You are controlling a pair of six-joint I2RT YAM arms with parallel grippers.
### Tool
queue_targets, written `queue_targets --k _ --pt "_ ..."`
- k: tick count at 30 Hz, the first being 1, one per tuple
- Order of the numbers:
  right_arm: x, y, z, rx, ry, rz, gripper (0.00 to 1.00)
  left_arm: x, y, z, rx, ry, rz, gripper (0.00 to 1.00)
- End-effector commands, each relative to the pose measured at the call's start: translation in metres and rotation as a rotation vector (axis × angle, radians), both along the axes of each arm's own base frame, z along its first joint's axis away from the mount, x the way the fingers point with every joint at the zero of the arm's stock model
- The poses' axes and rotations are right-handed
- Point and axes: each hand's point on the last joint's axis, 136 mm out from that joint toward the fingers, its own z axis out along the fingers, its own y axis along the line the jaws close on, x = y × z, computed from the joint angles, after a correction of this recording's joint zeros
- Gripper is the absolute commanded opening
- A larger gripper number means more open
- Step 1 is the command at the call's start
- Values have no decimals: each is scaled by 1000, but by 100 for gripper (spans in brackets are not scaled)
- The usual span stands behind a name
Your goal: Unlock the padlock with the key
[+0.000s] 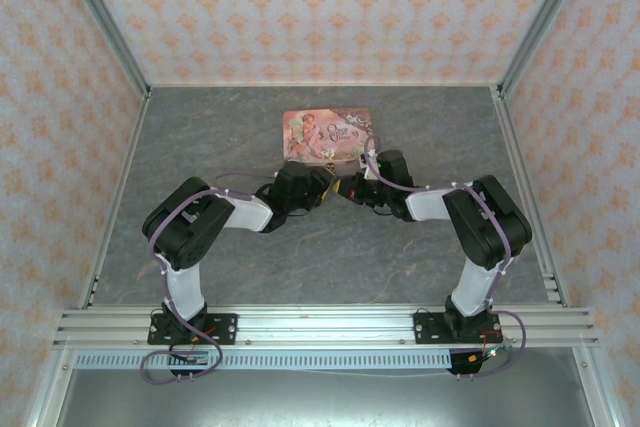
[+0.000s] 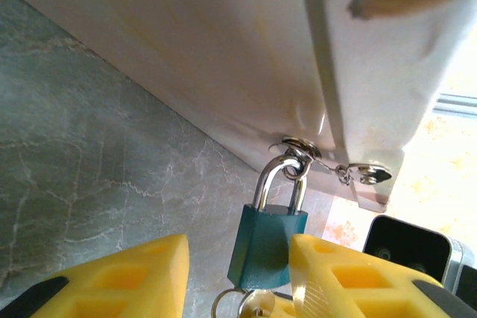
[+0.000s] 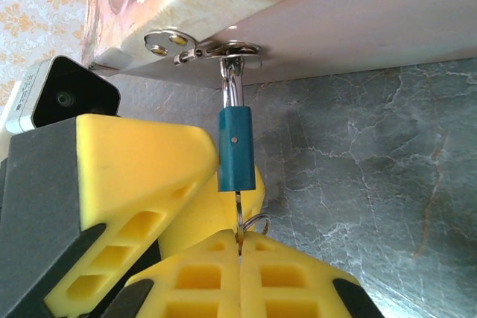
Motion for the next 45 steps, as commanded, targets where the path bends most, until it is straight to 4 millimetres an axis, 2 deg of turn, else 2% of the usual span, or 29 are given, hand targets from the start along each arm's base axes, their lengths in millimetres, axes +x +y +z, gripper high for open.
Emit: queue_targets --k 1,10,12,21,24,26,30,33,37,45 --pt "4 11 17 44 -40 32 0 7 9 0 16 -37 62 38" --pt "3 12 17 51 -35 37 0 14 0 7 -27 -58 50 36" --pt "3 12 16 52 -33 36 0 14 0 -6 -10 -35 48 34" --pt "4 12 21 71 -33 41 1 15 -1 -1 -1 -52 40 14" --pt "5 4 21 62 -36 21 13 14 0 -2 17 -50 35 9" --pt "5 -2 18 46 -39 9 19 14 0 13 10 -73 31 6" --pt "4 -14 16 -1 -56 -7 29 14 -1 20 11 -75 26 4" --pt "3 -30 18 -85 -111 -36 38 13 -2 24 -3 -67 27 2" --pt "-3 -51 33 -239 -261 -54 44 9 0 31 -5 -39 32 0" --pt "-18 -67 82 -568 -686 -67 45 2 3 47 -6 15 21 0"
